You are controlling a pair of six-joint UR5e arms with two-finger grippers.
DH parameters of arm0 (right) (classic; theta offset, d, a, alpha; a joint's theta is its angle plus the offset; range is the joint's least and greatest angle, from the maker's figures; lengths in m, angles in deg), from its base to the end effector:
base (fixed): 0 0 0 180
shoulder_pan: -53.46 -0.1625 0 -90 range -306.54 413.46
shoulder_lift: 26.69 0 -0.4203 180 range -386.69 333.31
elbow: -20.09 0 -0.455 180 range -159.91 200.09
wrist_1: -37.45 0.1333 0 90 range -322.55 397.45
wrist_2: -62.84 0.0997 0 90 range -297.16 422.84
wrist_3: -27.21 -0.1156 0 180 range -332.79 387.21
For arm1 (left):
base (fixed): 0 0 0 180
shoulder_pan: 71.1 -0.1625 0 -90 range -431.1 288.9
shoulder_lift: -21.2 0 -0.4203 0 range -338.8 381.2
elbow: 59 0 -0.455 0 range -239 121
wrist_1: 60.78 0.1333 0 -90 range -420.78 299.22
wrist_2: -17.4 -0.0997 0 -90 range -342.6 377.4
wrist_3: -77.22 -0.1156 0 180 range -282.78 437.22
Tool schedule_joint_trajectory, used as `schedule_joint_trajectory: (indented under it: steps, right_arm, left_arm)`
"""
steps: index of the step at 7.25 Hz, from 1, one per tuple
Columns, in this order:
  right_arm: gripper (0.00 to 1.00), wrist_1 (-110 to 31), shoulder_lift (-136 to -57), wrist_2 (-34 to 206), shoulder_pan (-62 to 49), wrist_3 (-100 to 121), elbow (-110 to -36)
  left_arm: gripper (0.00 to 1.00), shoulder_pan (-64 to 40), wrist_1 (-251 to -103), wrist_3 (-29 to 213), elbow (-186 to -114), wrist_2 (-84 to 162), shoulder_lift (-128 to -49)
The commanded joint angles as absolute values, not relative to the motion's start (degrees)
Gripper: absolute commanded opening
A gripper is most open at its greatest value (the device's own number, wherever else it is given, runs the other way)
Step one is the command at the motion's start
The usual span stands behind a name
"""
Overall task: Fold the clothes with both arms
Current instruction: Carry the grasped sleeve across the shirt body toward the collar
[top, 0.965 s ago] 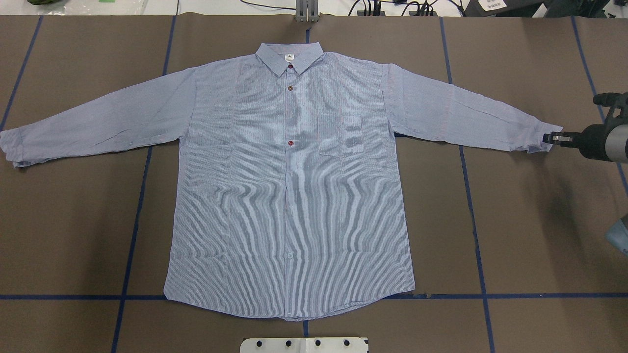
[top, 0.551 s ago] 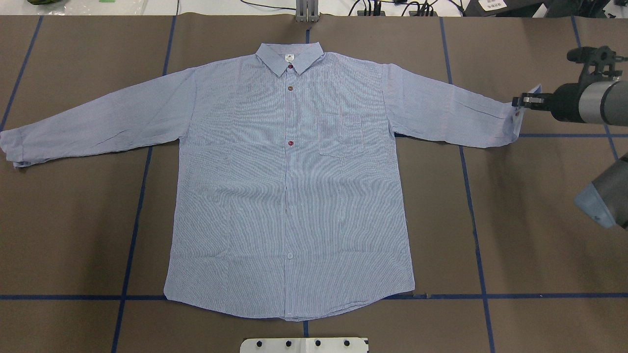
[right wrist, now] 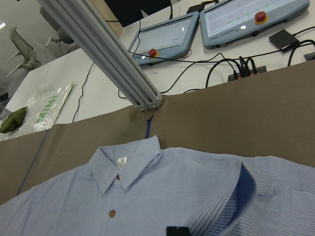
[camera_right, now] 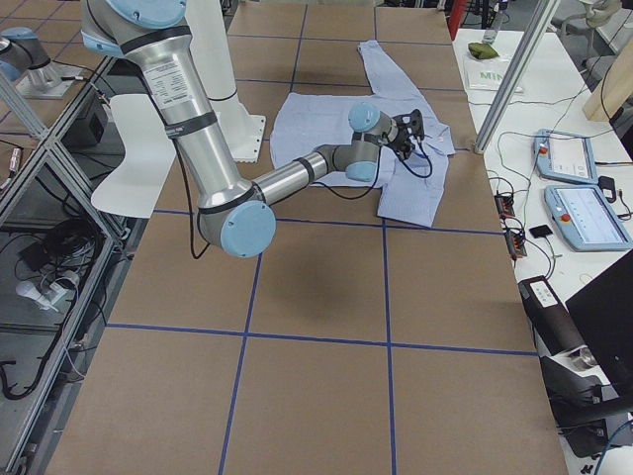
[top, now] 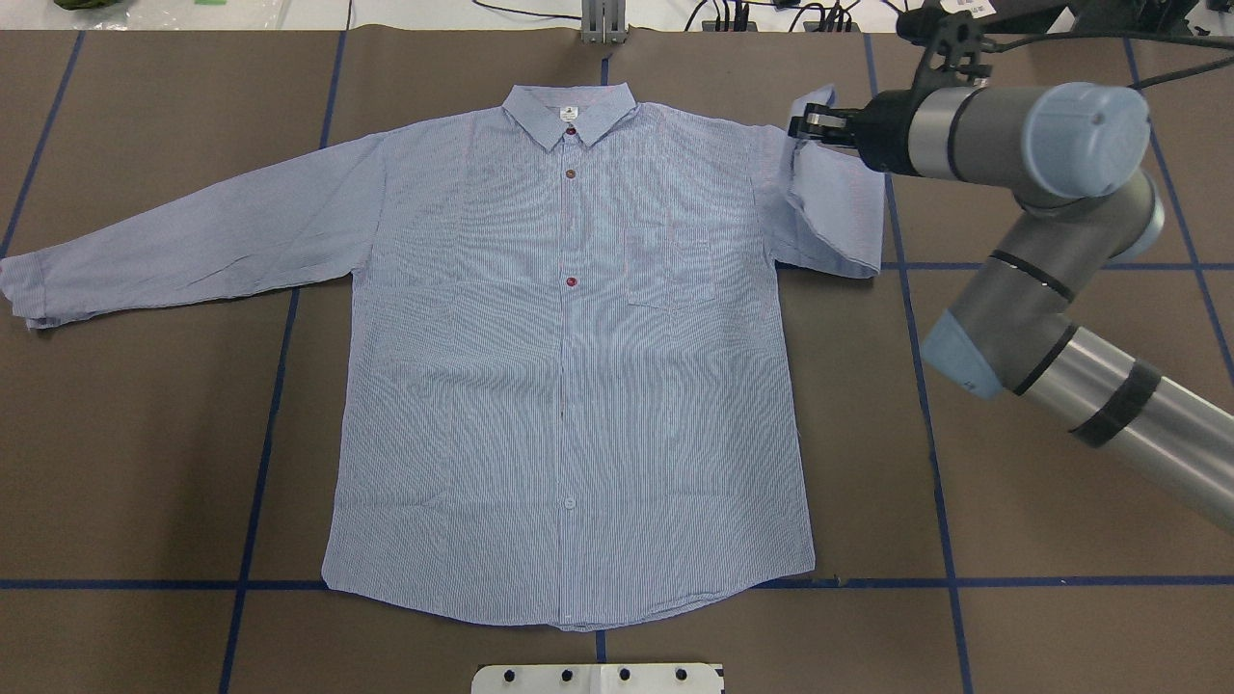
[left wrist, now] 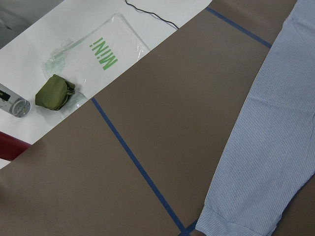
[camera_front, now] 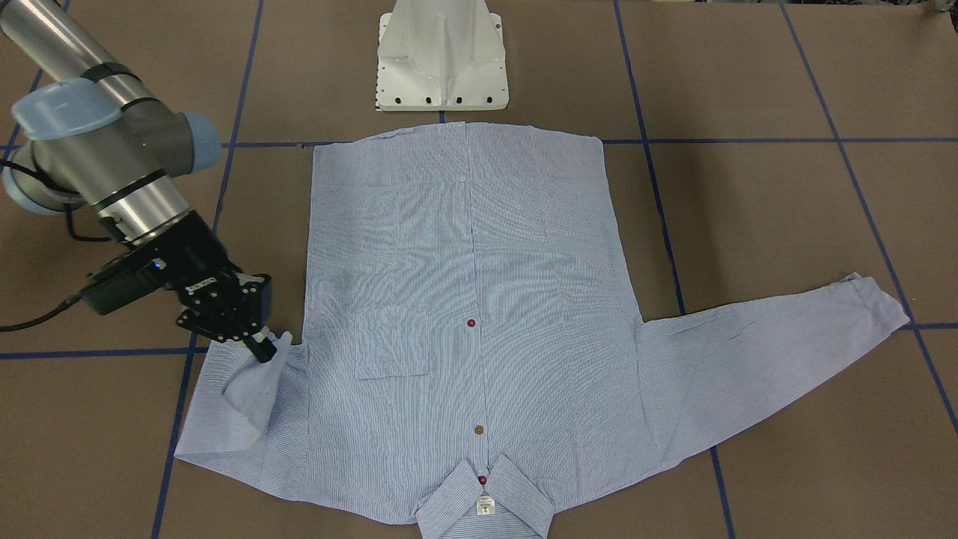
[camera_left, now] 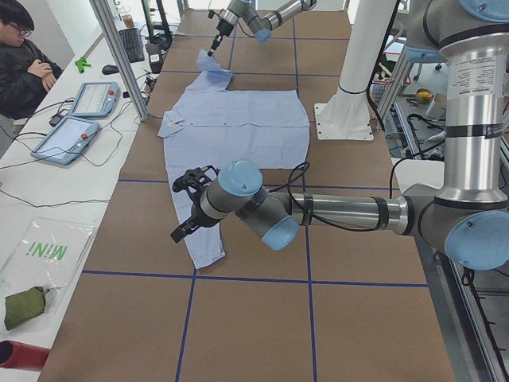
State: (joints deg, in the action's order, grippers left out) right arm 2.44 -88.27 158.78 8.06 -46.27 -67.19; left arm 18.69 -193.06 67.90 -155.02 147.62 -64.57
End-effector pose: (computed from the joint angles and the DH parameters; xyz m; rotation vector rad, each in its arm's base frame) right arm -0.4329 -0.6118 0.2550 0.6540 -1.2581 0.3444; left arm -0.0566 -0.5570 0.5615 0.7912 0.6088 0.4221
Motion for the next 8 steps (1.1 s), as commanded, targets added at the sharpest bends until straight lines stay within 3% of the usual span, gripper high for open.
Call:
schedule_joint_trajectory:
  steps: [1,3,5,8]
  right_arm:
    - [0.00,-9.4,-77.5,140.7,18.2,-53.4,-67.2]
    - [0.00,-16.1,-71.0,131.3,24.5,-58.5,-65.9]
    - [0.00,-18.0,-62.7,125.7,28.3,-59.9,-56.4]
    - [0.00,-18.2,-58.1,122.0,31.7,-59.9,-49.1]
  left_arm:
    - [1.00,18.7,-193.1,67.9,-155.0,147.7,-64.6]
    - [1.00,18.7,-193.1,67.9,-155.0,147.7,-64.5]
    - [1.00,18.7,-193.1,67.9,-155.0,147.7,-64.5]
    - [1.00,18.7,-193.1,67.9,-154.9,147.7,-64.4]
